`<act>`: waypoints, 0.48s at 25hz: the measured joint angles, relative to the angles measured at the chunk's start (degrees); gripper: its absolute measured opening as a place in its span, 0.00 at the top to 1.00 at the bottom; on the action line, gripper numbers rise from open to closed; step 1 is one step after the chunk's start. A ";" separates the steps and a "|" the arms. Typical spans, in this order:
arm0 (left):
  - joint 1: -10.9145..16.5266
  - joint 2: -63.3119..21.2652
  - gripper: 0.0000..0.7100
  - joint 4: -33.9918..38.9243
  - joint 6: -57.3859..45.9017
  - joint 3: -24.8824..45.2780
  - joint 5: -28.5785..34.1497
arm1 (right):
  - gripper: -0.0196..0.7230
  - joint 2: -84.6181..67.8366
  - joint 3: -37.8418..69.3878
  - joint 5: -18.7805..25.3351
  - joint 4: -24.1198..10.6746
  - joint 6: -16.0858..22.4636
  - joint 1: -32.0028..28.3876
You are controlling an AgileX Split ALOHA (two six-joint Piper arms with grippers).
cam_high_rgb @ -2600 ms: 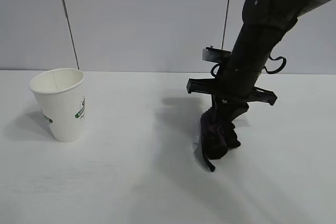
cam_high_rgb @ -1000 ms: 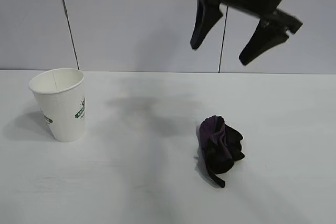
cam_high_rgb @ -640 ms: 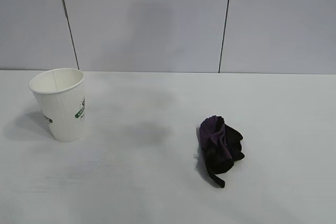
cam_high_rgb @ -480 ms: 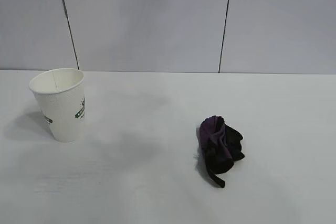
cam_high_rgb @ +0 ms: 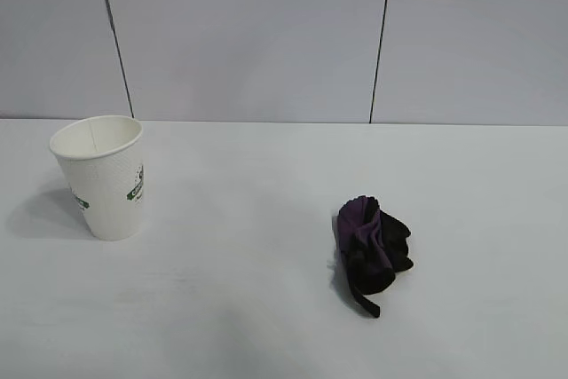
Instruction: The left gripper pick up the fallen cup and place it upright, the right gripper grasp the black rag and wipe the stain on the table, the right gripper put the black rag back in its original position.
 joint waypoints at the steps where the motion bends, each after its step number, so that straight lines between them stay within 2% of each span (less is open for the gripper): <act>1: 0.00 0.00 0.16 0.00 0.00 0.00 0.00 | 0.14 -1.77 2.65 -0.30 -0.05 0.00 -0.85; 9: 0.00 0.00 0.16 0.00 0.00 0.00 0.00 | 0.14 -17.54 28.89 -6.94 -0.07 0.11 -4.72; 12: 0.00 0.00 0.16 0.00 0.00 0.00 0.00 | 0.14 -21.72 36.61 -7.74 -0.07 0.16 -4.85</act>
